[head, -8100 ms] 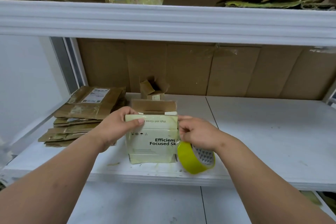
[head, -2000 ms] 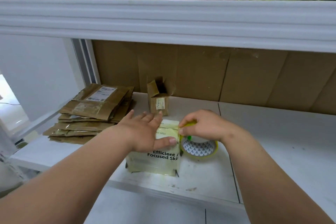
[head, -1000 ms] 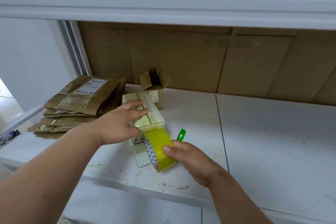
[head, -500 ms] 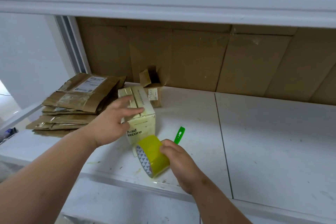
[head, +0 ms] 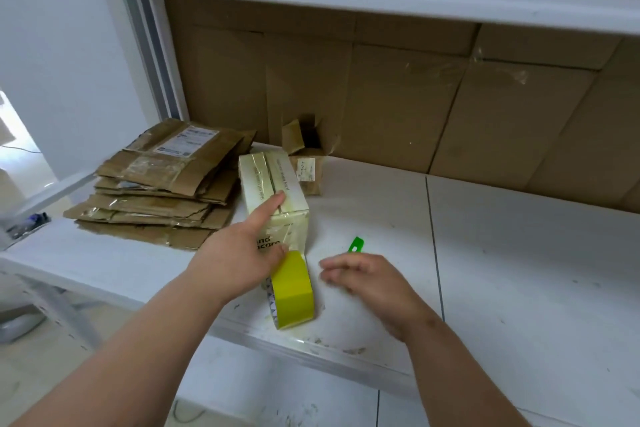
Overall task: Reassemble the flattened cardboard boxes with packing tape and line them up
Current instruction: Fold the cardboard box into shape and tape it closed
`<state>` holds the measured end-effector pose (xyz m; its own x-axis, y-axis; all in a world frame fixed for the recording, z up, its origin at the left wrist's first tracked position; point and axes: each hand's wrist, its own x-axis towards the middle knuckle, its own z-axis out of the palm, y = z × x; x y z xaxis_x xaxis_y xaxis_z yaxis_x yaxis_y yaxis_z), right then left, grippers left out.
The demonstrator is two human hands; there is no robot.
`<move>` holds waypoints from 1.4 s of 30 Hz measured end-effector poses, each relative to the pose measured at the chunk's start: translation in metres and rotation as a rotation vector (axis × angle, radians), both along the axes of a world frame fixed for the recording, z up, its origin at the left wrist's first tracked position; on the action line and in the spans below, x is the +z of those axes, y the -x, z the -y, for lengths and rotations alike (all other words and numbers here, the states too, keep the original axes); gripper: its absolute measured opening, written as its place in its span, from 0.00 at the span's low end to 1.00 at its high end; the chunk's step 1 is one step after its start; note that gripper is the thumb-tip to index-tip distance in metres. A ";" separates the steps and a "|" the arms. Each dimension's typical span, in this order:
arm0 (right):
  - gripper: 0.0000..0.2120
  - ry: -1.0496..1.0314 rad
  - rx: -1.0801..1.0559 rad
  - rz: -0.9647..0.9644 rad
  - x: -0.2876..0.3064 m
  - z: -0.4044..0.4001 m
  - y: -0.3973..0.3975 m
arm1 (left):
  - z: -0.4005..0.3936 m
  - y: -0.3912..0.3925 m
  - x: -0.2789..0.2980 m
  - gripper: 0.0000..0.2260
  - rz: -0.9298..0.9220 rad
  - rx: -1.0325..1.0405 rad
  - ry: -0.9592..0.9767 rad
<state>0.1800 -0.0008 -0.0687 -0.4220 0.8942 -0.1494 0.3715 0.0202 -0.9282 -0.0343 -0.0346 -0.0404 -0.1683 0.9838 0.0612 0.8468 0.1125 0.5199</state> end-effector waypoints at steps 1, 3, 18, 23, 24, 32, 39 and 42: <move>0.17 -0.127 -0.070 0.115 0.001 -0.010 -0.003 | 0.001 -0.001 0.001 0.33 0.026 0.007 0.007; 0.31 -0.370 -0.037 0.466 -0.007 -0.033 -0.008 | 0.003 -0.004 0.004 0.34 0.058 0.043 -0.001; 0.05 -0.513 -0.004 0.385 0.009 -0.044 -0.009 | 0.004 -0.016 -0.028 0.34 0.874 0.282 -0.226; 0.03 -0.690 0.112 0.245 0.030 -0.022 0.015 | 0.002 -0.019 -0.022 0.34 0.925 0.267 -0.206; 0.05 -0.714 0.132 0.255 0.032 -0.021 0.019 | 0.001 -0.019 -0.022 0.34 0.938 0.258 -0.205; 0.09 -0.812 0.174 0.428 0.045 -0.016 0.040 | -0.007 -0.014 -0.029 0.33 0.988 0.263 -0.271; 0.08 -0.840 0.168 0.488 0.049 -0.015 0.052 | -0.009 -0.014 -0.026 0.33 0.984 0.223 -0.259; 0.07 -0.849 0.162 0.518 0.051 -0.013 0.058 | -0.010 -0.013 -0.025 0.33 0.958 0.221 -0.212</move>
<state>0.1218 0.0119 -0.0174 -0.6117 0.7275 0.3109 0.6592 0.6859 -0.3081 -0.0208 -0.0242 -0.0652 -0.4155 0.9092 -0.0254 0.0322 0.0427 0.9986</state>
